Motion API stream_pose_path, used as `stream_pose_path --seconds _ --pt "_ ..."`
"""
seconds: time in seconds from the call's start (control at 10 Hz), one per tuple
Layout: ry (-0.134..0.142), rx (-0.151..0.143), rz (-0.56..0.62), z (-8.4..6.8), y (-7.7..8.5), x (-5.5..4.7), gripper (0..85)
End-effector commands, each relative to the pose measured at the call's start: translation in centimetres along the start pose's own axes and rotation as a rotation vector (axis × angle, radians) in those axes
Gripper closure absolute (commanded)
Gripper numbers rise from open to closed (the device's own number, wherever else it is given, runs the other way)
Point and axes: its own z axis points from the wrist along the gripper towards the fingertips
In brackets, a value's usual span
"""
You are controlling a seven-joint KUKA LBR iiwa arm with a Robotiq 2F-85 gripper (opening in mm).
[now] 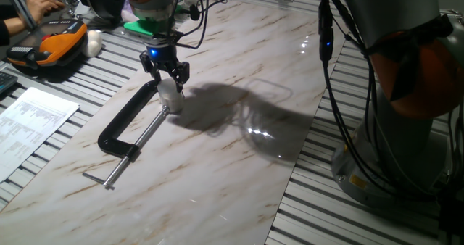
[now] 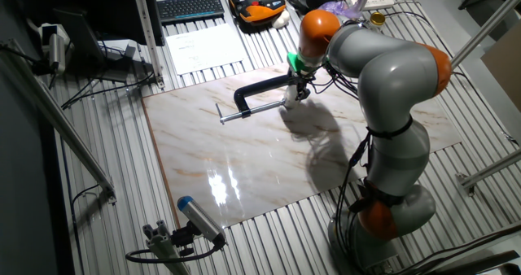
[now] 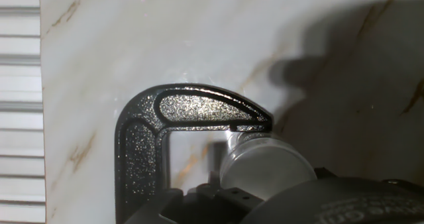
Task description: Unscrew the lid from the jar
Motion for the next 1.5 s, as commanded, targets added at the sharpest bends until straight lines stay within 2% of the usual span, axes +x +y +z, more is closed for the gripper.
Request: stream_pose_path --seconds 0.0,1.4 --pt "-0.001 0.000 -0.005 0.00 0.01 0.00 85.0" --pt "-0.016 -0.006 -0.236 0.07 0.04 0.00 85.0"
